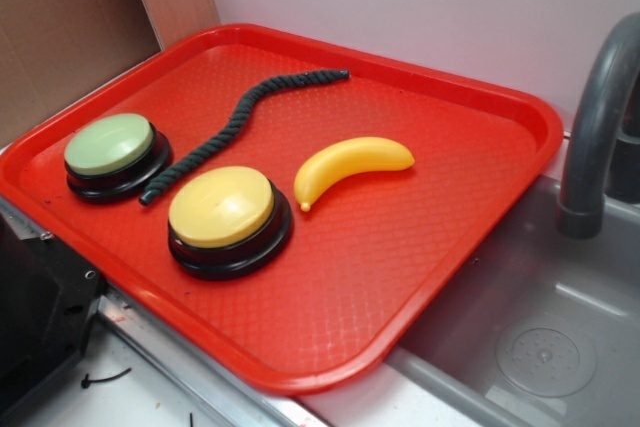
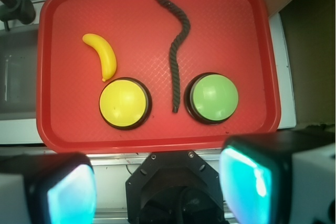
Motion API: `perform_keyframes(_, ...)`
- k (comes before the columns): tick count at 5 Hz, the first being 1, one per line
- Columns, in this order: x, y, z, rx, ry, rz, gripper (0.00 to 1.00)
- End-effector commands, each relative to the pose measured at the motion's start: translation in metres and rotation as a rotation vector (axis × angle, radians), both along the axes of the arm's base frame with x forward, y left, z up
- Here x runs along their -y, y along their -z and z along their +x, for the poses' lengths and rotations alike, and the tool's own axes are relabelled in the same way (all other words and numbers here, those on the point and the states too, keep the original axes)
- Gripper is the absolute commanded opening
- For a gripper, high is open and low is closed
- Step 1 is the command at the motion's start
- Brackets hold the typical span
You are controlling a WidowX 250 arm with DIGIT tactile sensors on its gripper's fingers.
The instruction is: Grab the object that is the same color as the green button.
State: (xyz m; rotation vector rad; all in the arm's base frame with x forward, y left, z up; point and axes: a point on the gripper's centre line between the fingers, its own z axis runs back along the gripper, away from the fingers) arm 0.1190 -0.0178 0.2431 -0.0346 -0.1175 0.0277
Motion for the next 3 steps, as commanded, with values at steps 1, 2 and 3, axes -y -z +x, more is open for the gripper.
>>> perform_keyframes(1, 0.000, 0.000, 0.000, 0.000, 0.000, 0.000, 1.00)
perform_keyframes(2, -0.009, 0.002, 0.008, 0.020, 0.002, -0.013, 1.00)
perform_keyframes(3, -0.023, 0.011, 0.031, 0.045, 0.030, 0.047, 1.00)
